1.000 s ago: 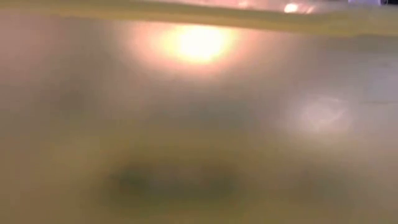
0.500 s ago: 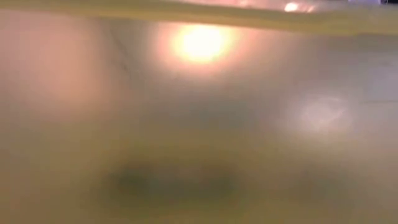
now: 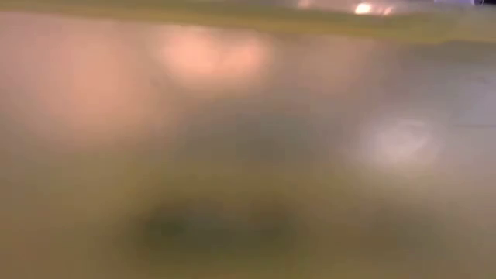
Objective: Pick & place school supplies into a supply box
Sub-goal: Put the yellow pen into the yellow supply box
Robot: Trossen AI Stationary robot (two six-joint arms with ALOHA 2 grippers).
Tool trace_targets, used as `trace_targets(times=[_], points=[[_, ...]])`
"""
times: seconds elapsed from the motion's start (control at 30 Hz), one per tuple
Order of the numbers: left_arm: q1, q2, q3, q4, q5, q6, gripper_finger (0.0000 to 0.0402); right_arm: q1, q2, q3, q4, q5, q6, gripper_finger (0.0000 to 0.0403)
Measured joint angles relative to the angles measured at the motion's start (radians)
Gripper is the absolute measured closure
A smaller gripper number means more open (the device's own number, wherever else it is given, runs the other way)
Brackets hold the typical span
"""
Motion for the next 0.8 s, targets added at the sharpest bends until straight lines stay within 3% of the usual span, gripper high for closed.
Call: trace_targets(times=[0.17,0.33,0.5,0.8], points=[[-0.035,0.155,0.179,-0.129,0.043,0.025,0.0388,0.0,0.0,0.0,0.0,0.0,0.0,0.0231],[-0.053,0.26,0.278,-0.203,0.064,0.06,0.0388,0.0,0.0,0.0,-0.005,0.0,0.0,0.0231],[-0.06,0.308,0.297,-0.214,0.119,0.06,0.0383,0.0,0.0,0.0,-0.005,0.0,0.001,0.0231],[-0.059,0.315,0.296,-0.213,0.119,0.034,0.0357,0.0,0.0,0.0,-0.005,0.0,0.001,0.0231]])
